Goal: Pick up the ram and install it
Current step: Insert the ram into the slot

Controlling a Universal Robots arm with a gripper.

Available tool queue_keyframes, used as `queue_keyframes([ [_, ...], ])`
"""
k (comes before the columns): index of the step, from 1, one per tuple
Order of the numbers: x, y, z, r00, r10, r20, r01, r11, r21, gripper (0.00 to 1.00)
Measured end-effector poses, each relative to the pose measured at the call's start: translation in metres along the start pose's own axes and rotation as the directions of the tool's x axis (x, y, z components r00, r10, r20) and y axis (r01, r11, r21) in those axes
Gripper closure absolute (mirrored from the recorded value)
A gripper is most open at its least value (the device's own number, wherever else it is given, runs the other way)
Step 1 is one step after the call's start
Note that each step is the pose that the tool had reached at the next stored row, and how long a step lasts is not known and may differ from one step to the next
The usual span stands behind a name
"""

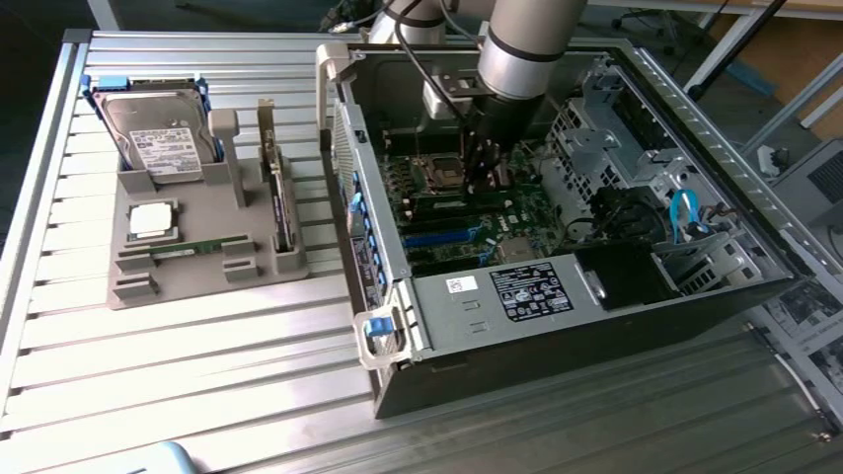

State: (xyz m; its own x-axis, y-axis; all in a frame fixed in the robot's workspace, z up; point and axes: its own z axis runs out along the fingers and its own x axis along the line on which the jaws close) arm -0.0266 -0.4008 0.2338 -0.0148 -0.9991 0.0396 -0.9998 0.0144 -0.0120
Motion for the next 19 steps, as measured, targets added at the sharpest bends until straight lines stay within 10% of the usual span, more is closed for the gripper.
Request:
queue_keyframes([
  [19, 0.0027, -0.0027, 0.0002, 1.0000, -0.003, 0.0005, 0.003, 1.0000, 0.0001, 0.88],
])
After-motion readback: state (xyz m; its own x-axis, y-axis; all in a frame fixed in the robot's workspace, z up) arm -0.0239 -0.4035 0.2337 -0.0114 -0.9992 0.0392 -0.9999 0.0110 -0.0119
